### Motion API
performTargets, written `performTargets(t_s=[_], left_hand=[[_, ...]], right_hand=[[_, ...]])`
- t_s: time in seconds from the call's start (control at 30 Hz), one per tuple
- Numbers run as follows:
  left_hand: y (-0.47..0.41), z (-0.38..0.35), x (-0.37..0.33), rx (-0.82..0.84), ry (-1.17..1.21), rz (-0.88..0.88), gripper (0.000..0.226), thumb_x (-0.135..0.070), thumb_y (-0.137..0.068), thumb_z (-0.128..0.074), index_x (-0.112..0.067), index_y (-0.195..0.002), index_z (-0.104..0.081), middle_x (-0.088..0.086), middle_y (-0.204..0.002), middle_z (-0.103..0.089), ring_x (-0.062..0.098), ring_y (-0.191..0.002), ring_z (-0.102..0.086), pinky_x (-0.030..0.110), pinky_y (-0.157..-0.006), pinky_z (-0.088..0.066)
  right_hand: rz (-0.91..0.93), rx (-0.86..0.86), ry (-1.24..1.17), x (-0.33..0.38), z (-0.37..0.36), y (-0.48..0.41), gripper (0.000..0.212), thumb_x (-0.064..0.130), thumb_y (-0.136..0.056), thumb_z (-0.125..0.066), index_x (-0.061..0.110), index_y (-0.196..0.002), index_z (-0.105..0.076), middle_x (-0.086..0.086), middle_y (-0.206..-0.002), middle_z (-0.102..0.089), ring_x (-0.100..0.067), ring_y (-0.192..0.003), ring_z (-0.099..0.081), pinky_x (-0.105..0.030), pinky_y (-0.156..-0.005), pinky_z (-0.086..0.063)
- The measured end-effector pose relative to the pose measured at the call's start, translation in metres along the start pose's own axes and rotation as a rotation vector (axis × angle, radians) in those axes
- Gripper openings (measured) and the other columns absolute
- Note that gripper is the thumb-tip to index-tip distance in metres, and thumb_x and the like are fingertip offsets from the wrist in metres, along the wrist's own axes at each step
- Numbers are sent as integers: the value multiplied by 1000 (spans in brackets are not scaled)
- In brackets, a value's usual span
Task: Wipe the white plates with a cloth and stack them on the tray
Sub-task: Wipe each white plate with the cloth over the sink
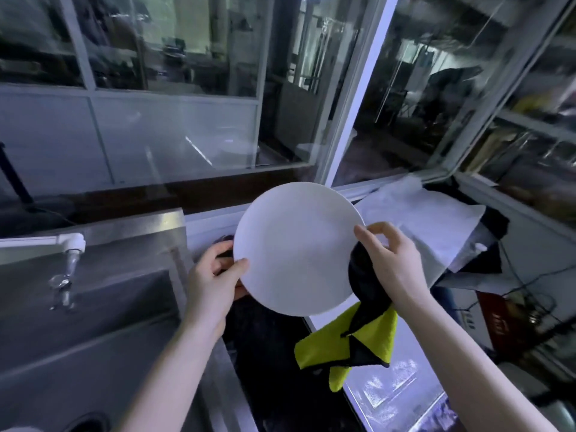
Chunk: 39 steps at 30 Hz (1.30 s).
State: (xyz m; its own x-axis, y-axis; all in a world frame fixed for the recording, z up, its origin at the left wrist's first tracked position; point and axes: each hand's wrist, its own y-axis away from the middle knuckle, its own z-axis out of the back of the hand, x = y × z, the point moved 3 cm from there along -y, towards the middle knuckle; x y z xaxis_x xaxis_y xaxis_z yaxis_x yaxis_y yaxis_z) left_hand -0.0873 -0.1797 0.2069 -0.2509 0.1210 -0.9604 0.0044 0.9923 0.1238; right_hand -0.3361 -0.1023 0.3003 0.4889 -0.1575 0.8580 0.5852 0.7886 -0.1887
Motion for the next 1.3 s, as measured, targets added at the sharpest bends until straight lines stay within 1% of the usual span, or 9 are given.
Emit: performTargets(t_s=[0.33,0.43,0.7,0.9,1.0,1.07,1.2,1.23,1.3], left_hand=[[-29,-139,77,19,-53,108,30,-4,-92,-69,-33,-98,-67,-9,-74,-73,9,-68,-71,28,-57,-60],[-42,-173,106,-15,-51,191,26,-2,-94,-63,-26,-100,-70,-8,-75,-70,7,-56,-67,23,-49,-54],[-88,-212,157,-118,-221,305,51,12,-91,-49,-29,-114,-68,3,-94,-65,10,-74,-69,23,-55,-58],[-125,-225,183,-195,-479,293,52,3,-85,-57,-42,-106,-72,4,-95,-70,26,-98,-68,46,-99,-55],[-135,-228,193,-227,-579,298,55,-1,-84,-61,-38,-124,-70,-3,-94,-71,22,-95,-68,42,-96,-56],[-139,-229,199,-224,-623,281,56,0,-83,-62,-34,-127,-69,-3,-88,-70,21,-84,-66,39,-88,-58],[-142,-230,204,-249,-689,230,55,4,-84,-62,-31,-125,-70,-5,-86,-67,7,-72,-61,12,-63,-44],[-141,-230,205,-258,-723,219,56,4,-84,-63,-31,-128,-68,-3,-92,-65,5,-76,-61,11,-67,-44],[-138,-231,204,-263,-821,183,56,2,-83,-65,-31,-128,-68,1,-97,-60,15,-87,-63,21,-83,-46]], right_hand=[[-118,10,99,-138,53,-109,7,23,-83,-68,20,-82,-75,-2,-80,-73,-25,-89,-65,-38,-84,-51],[-183,35,93,-186,52,-140,10,17,-81,-65,19,-74,-72,-7,-78,-70,-26,-84,-63,-33,-75,-50],[-233,166,122,-259,15,-207,15,16,-77,-62,3,-70,-60,-1,-64,-32,-14,-67,-27,-32,-57,-25],[-240,208,154,-287,-16,-242,15,9,-80,-57,5,-66,-52,-4,-62,-29,-18,-66,-23,-34,-56,-21],[-253,224,196,-298,-28,-251,18,6,-80,-54,9,-64,-47,-4,-60,-28,-22,-67,-23,-35,-55,-21],[-304,228,203,-306,-34,-254,13,5,-80,-54,6,-73,-64,-14,-64,-37,-31,-68,-28,-35,-56,-32],[-271,239,203,-311,-36,-255,15,8,-82,-55,-1,-90,-64,-17,-66,-42,-34,-68,-32,-37,-56,-35],[-239,247,223,-311,-36,-254,19,8,-82,-54,6,-68,-42,-13,-63,-36,-31,-68,-27,-36,-55,-31],[-183,259,270,-311,-36,-253,30,9,-84,-54,17,-58,-41,-4,-64,-31,-26,-66,-26,-35,-56,-27]])
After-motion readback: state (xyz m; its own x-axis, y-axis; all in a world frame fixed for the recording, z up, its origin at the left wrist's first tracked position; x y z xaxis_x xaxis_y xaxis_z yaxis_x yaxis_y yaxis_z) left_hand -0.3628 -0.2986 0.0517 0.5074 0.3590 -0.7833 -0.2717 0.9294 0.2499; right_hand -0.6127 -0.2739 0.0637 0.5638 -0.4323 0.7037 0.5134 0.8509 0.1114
